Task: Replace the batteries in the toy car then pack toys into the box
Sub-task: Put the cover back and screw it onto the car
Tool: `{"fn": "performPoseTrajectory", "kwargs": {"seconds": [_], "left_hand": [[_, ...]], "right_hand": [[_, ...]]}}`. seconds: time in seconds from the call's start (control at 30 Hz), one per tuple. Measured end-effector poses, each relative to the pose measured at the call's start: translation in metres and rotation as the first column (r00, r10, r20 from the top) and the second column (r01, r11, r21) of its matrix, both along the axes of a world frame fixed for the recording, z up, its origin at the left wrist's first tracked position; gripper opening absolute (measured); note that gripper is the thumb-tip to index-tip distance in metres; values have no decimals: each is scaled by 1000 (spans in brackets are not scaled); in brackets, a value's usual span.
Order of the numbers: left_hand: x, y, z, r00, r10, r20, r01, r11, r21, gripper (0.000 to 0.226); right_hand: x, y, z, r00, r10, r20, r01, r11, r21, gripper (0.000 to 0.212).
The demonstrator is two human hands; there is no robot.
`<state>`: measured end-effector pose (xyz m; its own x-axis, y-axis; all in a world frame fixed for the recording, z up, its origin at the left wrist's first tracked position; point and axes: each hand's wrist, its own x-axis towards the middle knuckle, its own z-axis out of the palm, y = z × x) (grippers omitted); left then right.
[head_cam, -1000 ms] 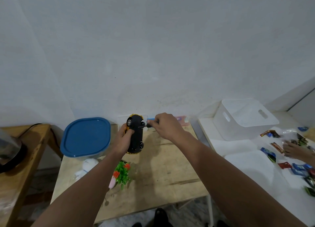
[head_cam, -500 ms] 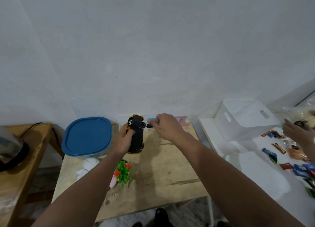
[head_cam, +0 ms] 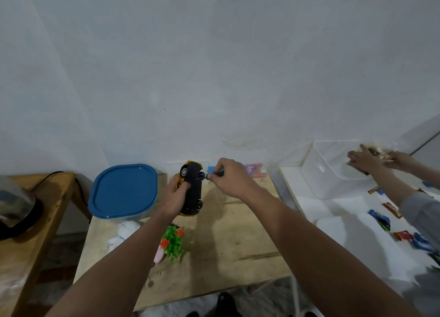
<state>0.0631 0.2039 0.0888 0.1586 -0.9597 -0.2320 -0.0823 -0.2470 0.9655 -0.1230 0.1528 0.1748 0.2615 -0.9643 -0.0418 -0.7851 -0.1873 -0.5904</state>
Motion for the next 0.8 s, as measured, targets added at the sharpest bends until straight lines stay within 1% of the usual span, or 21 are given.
{"fn": "performPoseTrajectory", "kwargs": {"seconds": [0.07, 0.1, 0.17, 0.2, 0.23, 0.3, 0.33, 0.43, 0.47, 0.53, 0.57, 0.67, 0.73, 0.8], "left_hand": [[0, 1, 0, 1000, 3, -17, -3, 1000, -3, 30], [0, 1, -1, 1000, 5, -23, -5, 1000, -2, 30], [1, 1, -1, 1000, 5, -27, -5, 1000, 3, 31], [1, 0, -1, 1000, 6, -26, -5, 1000, 5, 30], [1, 0, -2, 1000, 5, -24, -5, 1000, 6, 30], [0, 0, -2, 1000, -1, -16, 1, 1000, 7, 31], [0, 0, -2, 1000, -5, -14, 5, 1000, 10, 32], [-3, 1, 0, 1000, -7, -18, 7, 1000, 24, 39], [-4, 1, -1, 1000, -5, -12, 6, 1000, 30, 41], [-6, 1, -4, 1000, -8, 13, 8, 999, 39, 38], [-6, 0, -6, 1000, -10, 20, 10, 999, 43, 35], [-8, -3, -13, 1000, -14, 19, 13, 997, 75, 35], [-10, -6, -16, 1000, -4, 21, 2, 996, 95, 36], [-11, -11, -21, 1000, 18, 13, -19, 993, 113, 30]], "right_hand": [[2, 1, 0, 998, -20, -62, 17, 999, -46, 43], [3, 2, -1, 997, -19, -74, 17, 999, -35, 42], [1, 2, -4, 1000, -5, -18, 6, 999, 33, 24], [0, 2, -5, 1000, -7, 13, 7, 999, 51, 21], [0, 2, -6, 1000, -7, 19, 6, 999, 43, 21], [1, 1, -6, 1000, -9, -26, 9, 1000, -17, 36], [2, 1, -6, 999, -12, -36, 11, 1000, -23, 39], [3, 1, -9, 1000, -3, 15, 3, 999, 49, 26], [2, 1, -11, 1000, -3, 5, 3, 999, 36, 25], [2, -2, -14, 999, -17, -44, 17, 1000, -11, 37], [2, -4, -15, 999, -21, -49, 20, 1000, -11, 38], [0, -9, -21, 1000, 19, 4, -20, 996, 86, 23], [-2, -15, -26, 1000, 18, 5, -18, 995, 101, 18], [-4, -22, -31, 999, 17, -41, -15, 998, 64, 32]]}}
